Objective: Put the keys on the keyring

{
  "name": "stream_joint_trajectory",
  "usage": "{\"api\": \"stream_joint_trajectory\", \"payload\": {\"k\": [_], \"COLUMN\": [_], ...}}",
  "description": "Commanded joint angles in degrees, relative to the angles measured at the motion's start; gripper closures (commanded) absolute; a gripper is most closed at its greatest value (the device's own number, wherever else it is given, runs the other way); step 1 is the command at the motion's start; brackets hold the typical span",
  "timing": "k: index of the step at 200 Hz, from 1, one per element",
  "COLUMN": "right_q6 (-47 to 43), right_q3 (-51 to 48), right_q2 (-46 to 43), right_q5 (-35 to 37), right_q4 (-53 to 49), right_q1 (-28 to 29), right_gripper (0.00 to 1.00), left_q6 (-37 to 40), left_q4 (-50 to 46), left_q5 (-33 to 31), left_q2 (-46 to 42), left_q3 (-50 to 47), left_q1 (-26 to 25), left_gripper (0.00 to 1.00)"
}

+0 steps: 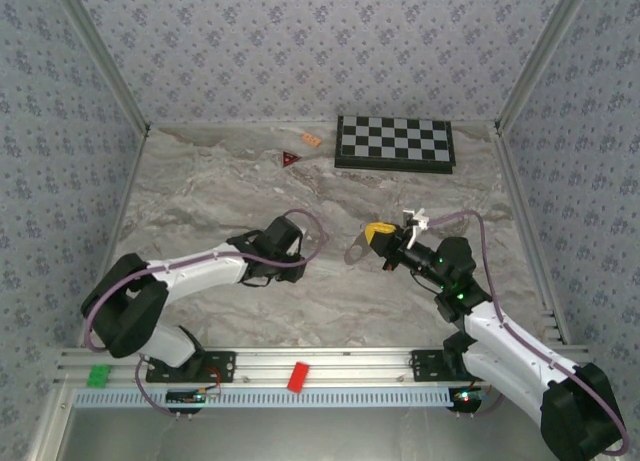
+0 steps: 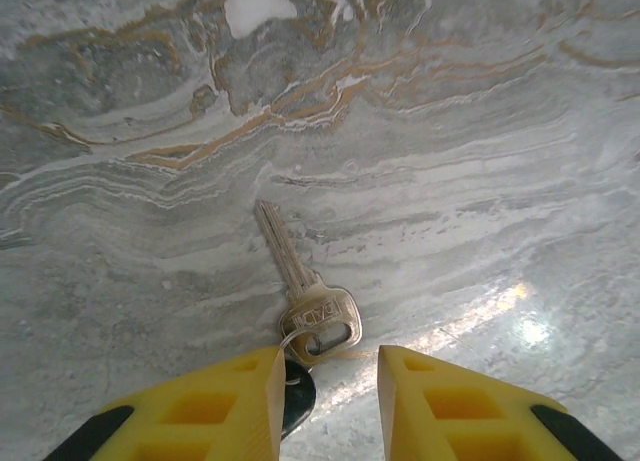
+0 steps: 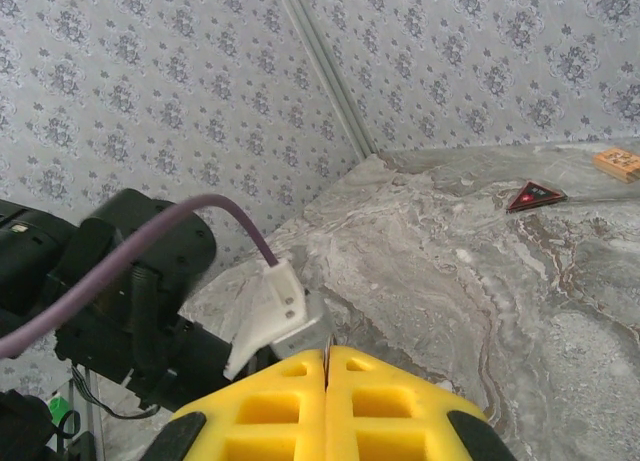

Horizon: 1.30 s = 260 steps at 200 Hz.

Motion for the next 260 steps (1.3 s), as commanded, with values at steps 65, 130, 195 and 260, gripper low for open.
{"api": "stream_joint_trajectory", "payload": {"k": [65,130,195,260], "right_q6": [-0.8,-1.0,-0.9,-0.9], "right_q3": [0.4,0.4,0.4,0.4], "right_q2": [0.1,-0.3,-0.2,-0.1], "right_q5": [0.2,0.1,0.3,0.1], "right_q4": [1.5,1.1,1.1,1.2], "right_q1": [0.4,0.4,0.4,0.4], "right_gripper": [1.00,1.00,1.00,1.00], "left_q6": [2.5,2.6,2.6,2.5], "left_q4": [0.2,0.5,0.4,-2.2], "left_q5": [3.8,8.3,8.3,6.4], "left_q2": [5.2,6.9,6.8,3.7], "left_q3": [0.9,1.8,1.7,3.2], "left_q1": [2.7,2.8,2.7,2.4], "left_gripper": [0.69,0.77,0.83,0.95]}}
